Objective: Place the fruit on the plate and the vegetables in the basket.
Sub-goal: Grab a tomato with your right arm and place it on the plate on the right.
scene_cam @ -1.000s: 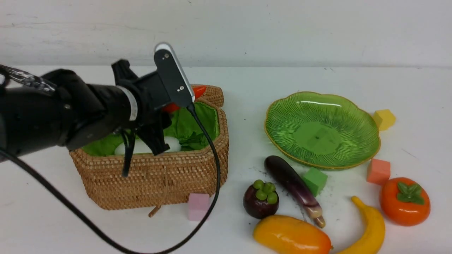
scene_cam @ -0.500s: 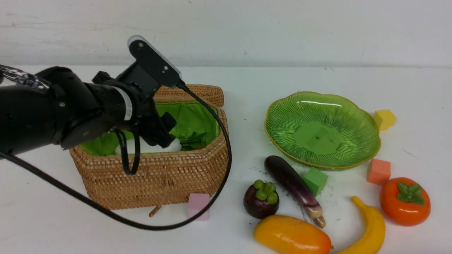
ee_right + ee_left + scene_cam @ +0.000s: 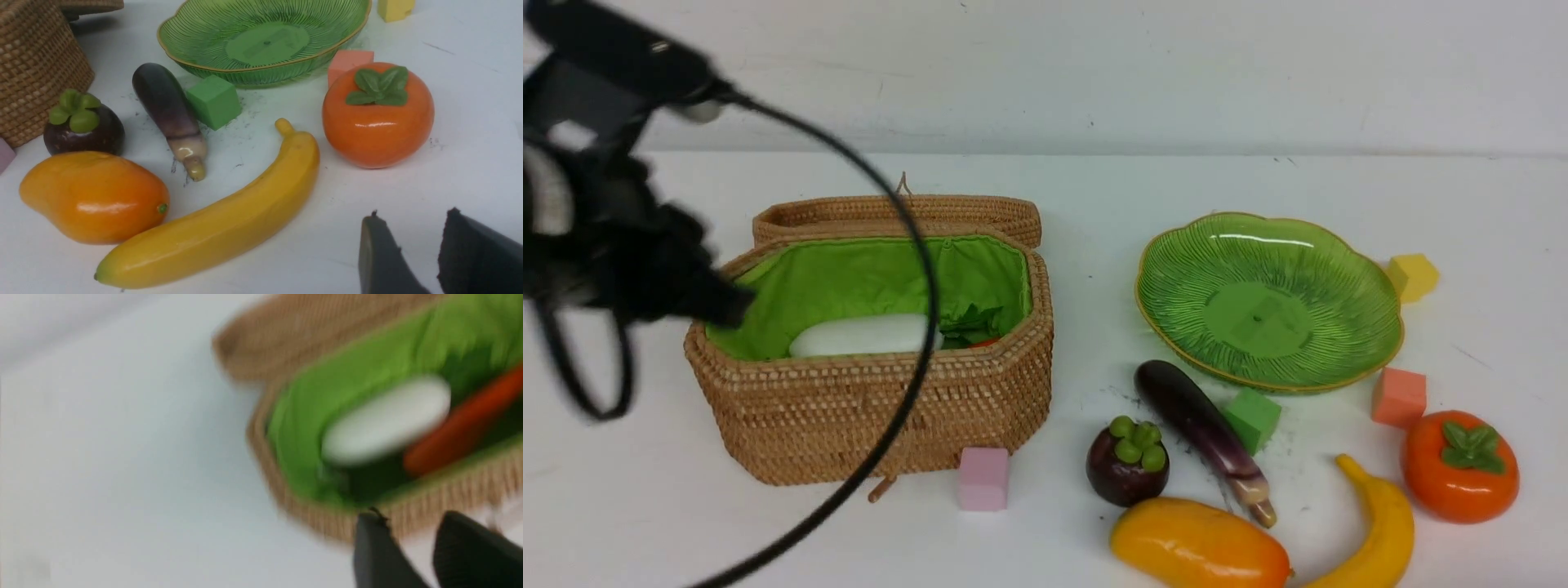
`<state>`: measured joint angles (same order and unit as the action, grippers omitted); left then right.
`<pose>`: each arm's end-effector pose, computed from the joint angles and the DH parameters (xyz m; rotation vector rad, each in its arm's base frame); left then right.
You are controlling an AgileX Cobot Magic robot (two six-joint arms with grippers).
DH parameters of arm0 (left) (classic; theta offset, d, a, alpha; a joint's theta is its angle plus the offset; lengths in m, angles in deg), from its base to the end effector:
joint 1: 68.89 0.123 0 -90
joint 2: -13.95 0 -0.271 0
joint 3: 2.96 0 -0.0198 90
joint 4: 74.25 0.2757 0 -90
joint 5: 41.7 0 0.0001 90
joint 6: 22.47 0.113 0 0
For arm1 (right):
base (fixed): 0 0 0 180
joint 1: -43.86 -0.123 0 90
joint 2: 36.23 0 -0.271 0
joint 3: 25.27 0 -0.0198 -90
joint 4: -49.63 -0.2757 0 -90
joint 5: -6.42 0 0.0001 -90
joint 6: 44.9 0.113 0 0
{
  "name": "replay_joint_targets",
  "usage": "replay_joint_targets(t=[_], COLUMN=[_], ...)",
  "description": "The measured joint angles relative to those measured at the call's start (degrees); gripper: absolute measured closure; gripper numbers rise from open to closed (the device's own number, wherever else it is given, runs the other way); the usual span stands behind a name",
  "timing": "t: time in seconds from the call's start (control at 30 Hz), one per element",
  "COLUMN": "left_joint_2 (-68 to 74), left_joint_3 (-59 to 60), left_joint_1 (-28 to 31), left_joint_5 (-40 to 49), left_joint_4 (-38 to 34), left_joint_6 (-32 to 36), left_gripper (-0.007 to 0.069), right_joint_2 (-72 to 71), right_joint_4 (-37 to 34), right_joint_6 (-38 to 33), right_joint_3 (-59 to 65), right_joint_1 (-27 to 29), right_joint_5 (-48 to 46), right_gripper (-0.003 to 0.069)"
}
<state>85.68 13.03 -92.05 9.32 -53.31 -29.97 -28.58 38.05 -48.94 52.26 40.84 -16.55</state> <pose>0.2550 -0.0749 0.3319 0.4649 2.3085 0.1909 0.1111 0.0147 0.1676 0.0056 1.8836 0.1894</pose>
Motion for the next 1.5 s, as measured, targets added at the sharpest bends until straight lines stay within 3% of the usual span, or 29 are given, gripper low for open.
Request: replay_joint_targets(t=[0.07, 0.1, 0.3, 0.57, 0.73, 0.97, 1.5], left_joint_2=[-3.96, -5.58, -19.41, -32.08, -34.16, -34.16, -34.16], left_joint_3=[0.0, 0.0, 3.7, 17.38, 24.24, 27.66, 27.72], left_joint_1=[0.0, 0.0, 0.0, 0.0, 0.0, 0.0, 0.0], left_joint_5=[6.48, 8.66, 10.44, 3.59, -0.44, -3.82, -4.27], left_joint_4=[-5.89, -8.47, -25.24, -31.45, -39.42, -42.86, -43.07], left_joint_6=[2.6, 4.21, 10.61, 11.49, 11.49, 11.54, 11.54], left_gripper=[0.0624, 0.0638, 0.0638, 0.0638, 0.0638, 0.0638, 0.0637], right_joint_2=[0.0, 0.0, 0.0, 0.0, 0.0, 0.0, 0.0], right_joint_4=[0.0, 0.0, 0.0, 0.0, 0.0, 0.0, 0.0], right_joint_6=[0.0, 0.0, 0.0, 0.0, 0.0, 0.0, 0.0], right_joint_3=[0.0, 0.0, 0.0, 0.0, 0.0, 0.0, 0.0], right_joint_1=[0.0, 0.0, 0.0, 0.0, 0.0, 0.0, 0.0], right_joint_5=[0.0, 0.0, 0.0, 0.0, 0.0, 0.0, 0.0], right_gripper=[0.0416, 0.0416, 0.0416, 0.0416, 0.0416, 0.0416, 0.0416])
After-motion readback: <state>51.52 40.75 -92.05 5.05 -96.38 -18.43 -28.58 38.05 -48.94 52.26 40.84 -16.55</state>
